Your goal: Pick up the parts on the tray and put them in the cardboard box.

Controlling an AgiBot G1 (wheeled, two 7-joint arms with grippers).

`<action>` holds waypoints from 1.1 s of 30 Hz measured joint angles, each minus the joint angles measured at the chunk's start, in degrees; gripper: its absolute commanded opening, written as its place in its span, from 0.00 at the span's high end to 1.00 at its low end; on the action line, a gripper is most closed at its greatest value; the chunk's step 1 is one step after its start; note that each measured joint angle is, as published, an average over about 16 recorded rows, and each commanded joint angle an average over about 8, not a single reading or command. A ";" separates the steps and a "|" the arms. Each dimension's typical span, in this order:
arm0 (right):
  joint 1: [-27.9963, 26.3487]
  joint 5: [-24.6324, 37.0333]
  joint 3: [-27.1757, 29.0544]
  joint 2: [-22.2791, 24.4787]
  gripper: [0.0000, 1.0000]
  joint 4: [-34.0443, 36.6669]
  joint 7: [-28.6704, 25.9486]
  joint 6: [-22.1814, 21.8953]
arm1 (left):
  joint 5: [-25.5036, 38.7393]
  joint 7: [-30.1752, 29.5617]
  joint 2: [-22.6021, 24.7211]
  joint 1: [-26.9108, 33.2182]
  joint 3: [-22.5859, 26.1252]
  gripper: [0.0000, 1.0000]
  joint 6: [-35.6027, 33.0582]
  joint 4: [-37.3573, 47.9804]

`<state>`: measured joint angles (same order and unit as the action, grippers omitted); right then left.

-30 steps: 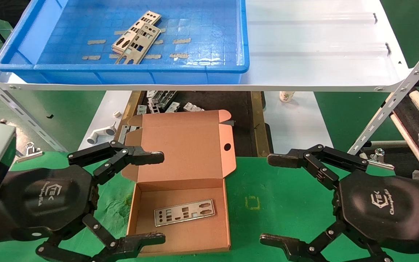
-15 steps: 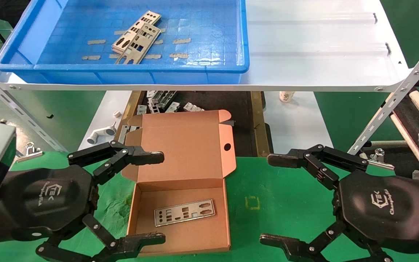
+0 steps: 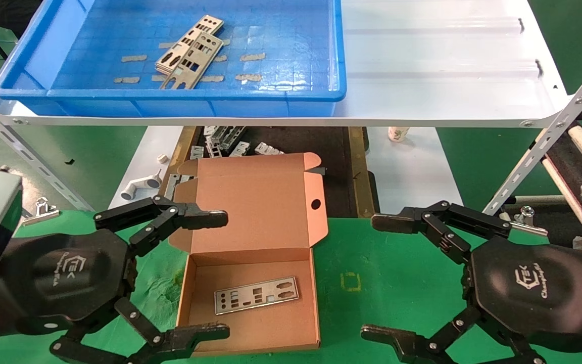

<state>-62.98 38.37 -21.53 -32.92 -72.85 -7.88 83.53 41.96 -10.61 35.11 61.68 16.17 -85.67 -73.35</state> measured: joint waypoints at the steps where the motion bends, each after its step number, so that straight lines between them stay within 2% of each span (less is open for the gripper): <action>1: 0.00 0.00 0.00 0.00 0.00 0.00 0.00 0.00 | 0.00 0.00 0.00 0.00 0.00 0.00 0.00 0.00; 33: 0.00 0.00 0.00 0.00 0.00 0.00 0.00 0.00 | -0.01 0.00 0.00 0.00 0.00 0.00 0.00 0.00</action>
<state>-62.98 38.38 -21.53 -32.92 -72.85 -7.88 83.53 41.95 -10.61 35.11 61.68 16.17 -85.67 -73.35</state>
